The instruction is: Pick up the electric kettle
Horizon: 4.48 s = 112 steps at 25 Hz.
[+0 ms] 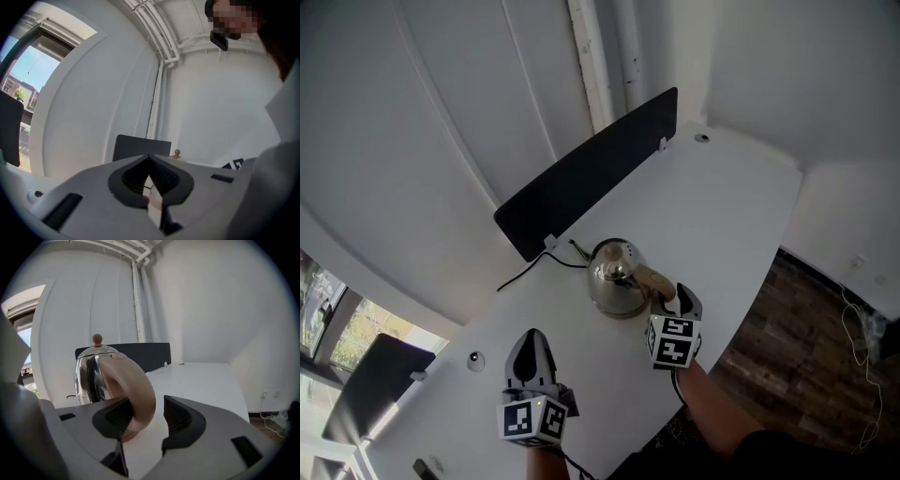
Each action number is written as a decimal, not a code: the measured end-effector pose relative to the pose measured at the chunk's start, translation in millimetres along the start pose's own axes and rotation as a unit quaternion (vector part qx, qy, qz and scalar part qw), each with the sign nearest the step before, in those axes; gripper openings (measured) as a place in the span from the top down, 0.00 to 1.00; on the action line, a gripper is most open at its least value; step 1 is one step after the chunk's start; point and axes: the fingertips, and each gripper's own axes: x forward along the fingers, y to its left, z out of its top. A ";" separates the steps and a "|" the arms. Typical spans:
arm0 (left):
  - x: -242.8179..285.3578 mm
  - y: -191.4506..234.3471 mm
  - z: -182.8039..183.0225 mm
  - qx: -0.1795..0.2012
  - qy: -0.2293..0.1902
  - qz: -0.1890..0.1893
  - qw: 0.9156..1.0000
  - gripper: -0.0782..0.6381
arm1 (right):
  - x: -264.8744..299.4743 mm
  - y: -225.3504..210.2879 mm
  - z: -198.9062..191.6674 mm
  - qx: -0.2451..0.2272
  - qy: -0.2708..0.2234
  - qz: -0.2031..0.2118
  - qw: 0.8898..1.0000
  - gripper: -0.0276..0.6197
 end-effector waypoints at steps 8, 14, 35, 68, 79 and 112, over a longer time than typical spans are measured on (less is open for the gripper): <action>21.7 2.6 -4.7 0.006 0.008 0.016 1.000 0.90 | 37.1 -10.9 13.9 -0.014 -0.010 -0.001 1.000 0.68; 35.6 -1.6 -7.7 0.010 0.013 0.019 1.000 0.90 | 59.9 -18.1 24.2 -0.031 -0.022 -0.007 0.999 0.68; 45.6 11.8 -13.1 0.000 0.020 0.052 0.998 0.90 | 101.6 -4.2 36.2 0.008 -0.005 0.115 0.993 0.89; -15.6 13.3 22.7 -0.015 -0.017 0.021 1.000 0.90 | -17.3 -9.3 140.9 0.026 -0.050 0.123 0.991 0.89; -61.5 0.4 28.6 -0.014 -0.017 -0.027 0.999 0.90 | -127.4 -25.5 137.3 0.055 -0.069 0.096 0.991 0.89; -287.3 -159.7 9.4 0.001 -0.030 0.007 1.000 0.90 | -381.1 -120.2 73.9 0.035 -0.085 0.121 0.988 0.89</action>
